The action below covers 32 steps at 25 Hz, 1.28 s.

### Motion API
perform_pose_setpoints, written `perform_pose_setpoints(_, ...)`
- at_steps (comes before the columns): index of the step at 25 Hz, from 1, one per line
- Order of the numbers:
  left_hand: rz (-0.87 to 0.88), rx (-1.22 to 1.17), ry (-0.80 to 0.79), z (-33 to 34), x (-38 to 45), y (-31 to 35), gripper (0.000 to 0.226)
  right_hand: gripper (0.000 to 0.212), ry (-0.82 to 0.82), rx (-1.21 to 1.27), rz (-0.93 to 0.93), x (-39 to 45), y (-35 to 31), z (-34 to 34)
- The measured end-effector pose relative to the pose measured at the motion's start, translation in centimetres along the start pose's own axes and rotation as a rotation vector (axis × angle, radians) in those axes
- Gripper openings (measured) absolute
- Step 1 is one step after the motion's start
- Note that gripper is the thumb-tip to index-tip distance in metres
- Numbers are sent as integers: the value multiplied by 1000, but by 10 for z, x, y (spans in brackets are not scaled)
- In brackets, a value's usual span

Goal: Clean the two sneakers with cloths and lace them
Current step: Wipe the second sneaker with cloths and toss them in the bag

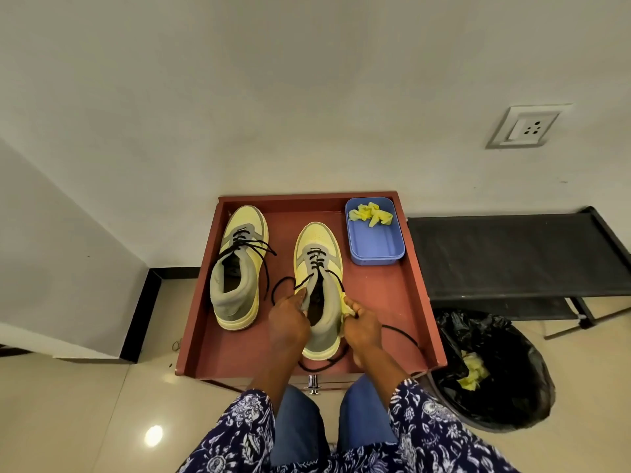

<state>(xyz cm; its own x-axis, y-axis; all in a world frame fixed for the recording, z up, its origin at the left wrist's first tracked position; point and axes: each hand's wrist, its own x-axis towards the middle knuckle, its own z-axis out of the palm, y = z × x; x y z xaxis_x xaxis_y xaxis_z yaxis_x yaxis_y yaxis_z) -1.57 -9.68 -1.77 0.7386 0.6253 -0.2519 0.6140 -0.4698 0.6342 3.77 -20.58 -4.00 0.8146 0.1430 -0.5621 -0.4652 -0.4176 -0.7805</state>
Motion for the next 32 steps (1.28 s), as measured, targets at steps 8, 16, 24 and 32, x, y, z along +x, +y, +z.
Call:
perform_pose_setpoints(8, 152, 114, 4, -6, -8, 10, 39, 29, 22, -15, -34, -44, 37, 11)
perform_pose_setpoints(16, 199, 355, -75, 18, -28, 25, 41, 29, 23, 34, -15, -46, 31, -5)
perform_pose_setpoints(24, 240, 218, -166, 11, -18, 7, 32, 38, 100, 57, -55, -43, 17, -18)
perform_pose_setpoints(32, 115, -413, -200, -10, -23, -18, 16, 33, 168, 13, -286, -45, -2, -20)
